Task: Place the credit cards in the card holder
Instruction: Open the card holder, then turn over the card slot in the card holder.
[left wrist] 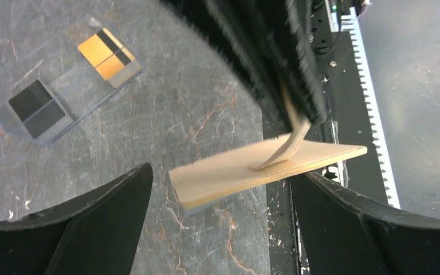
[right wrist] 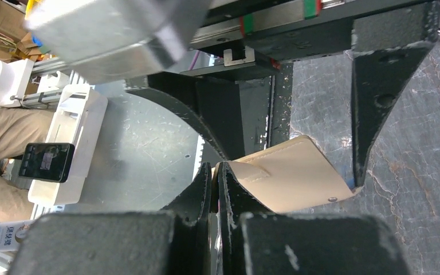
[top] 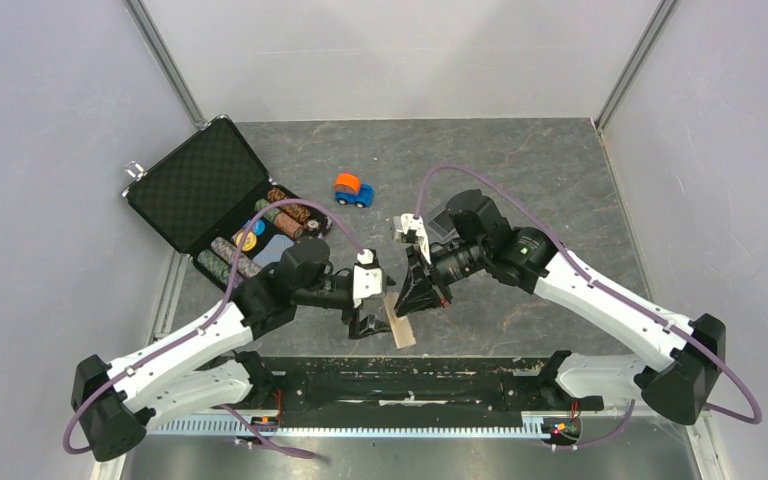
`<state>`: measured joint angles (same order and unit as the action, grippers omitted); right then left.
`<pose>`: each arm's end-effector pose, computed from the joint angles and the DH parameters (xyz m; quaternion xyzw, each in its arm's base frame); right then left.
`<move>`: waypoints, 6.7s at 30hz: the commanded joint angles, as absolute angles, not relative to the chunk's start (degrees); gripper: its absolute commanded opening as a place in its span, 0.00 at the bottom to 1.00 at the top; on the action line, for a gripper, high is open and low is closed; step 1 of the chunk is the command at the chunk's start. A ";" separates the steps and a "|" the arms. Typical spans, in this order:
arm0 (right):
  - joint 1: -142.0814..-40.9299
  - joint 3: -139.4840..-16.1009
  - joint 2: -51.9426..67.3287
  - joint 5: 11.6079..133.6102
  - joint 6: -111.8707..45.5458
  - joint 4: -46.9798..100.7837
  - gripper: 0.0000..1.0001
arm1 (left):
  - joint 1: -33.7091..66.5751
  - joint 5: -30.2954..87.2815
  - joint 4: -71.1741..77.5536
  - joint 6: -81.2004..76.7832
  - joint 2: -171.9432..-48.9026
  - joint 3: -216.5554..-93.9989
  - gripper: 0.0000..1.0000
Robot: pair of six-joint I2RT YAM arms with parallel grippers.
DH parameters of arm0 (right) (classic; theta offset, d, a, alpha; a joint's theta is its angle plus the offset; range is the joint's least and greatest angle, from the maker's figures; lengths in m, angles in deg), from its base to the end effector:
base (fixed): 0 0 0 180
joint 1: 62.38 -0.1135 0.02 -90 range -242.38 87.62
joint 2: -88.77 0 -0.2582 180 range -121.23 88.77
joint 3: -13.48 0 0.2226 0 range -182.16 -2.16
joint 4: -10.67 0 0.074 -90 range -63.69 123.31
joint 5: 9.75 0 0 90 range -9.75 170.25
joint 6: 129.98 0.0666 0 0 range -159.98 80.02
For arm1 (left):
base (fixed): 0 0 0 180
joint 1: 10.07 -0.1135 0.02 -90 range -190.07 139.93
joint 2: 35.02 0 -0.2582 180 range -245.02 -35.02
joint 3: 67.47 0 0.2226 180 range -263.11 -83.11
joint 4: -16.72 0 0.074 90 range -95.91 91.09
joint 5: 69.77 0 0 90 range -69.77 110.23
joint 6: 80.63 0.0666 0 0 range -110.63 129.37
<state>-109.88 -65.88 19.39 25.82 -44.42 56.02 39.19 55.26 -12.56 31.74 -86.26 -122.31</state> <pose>0.1224 0.2137 0.3285 -0.5347 0.6185 0.5277 0.2305 0.0992 -0.1737 0.2731 0.6023 0.5609 -0.3658 0.4345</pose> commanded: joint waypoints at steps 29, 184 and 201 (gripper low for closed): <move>-106.89 -64.51 21.05 29.54 -36.71 44.63 0.08 | 39.15 58.90 -10.26 20.85 -84.82 -123.10 0.29; -98.41 -41.80 29.28 29.53 -5.47 21.71 0.00 | 39.06 25.95 -12.81 -33.81 -80.93 -118.22 1.00; -98.36 -41.94 29.46 25.90 -1.72 17.39 0.00 | 37.27 40.15 7.16 -33.36 -81.20 -114.46 0.97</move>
